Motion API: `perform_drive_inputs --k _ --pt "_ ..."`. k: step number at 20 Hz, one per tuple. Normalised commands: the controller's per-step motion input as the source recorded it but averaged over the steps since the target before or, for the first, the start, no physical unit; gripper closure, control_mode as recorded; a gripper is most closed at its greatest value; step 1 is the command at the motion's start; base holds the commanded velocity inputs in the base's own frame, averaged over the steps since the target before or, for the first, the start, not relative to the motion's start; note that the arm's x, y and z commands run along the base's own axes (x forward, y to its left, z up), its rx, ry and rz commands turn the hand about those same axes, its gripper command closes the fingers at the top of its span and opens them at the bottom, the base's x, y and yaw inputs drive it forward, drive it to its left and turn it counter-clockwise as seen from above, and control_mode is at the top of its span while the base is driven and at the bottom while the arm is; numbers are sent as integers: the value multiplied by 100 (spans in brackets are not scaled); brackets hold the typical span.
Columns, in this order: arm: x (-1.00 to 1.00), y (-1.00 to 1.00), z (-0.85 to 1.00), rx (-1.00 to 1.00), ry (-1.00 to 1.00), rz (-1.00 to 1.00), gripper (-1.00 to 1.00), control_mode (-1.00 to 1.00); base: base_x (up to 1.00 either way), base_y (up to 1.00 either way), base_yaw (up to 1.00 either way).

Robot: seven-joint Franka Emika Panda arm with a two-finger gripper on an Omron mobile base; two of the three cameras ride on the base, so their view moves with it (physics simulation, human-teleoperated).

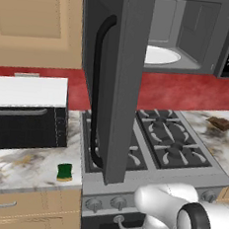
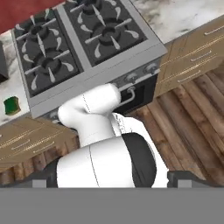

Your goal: Place the sponge inside the microwave to prepare for sanitizing.

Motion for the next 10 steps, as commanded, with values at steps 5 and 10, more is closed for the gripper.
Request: perform_drive_inputs --k 5,10 --pt "64 -2 -18 4 45 4 -100 -100 0 0 0" --pt "58 -9 -41 18 16 22 -100 -100 0 0 0"
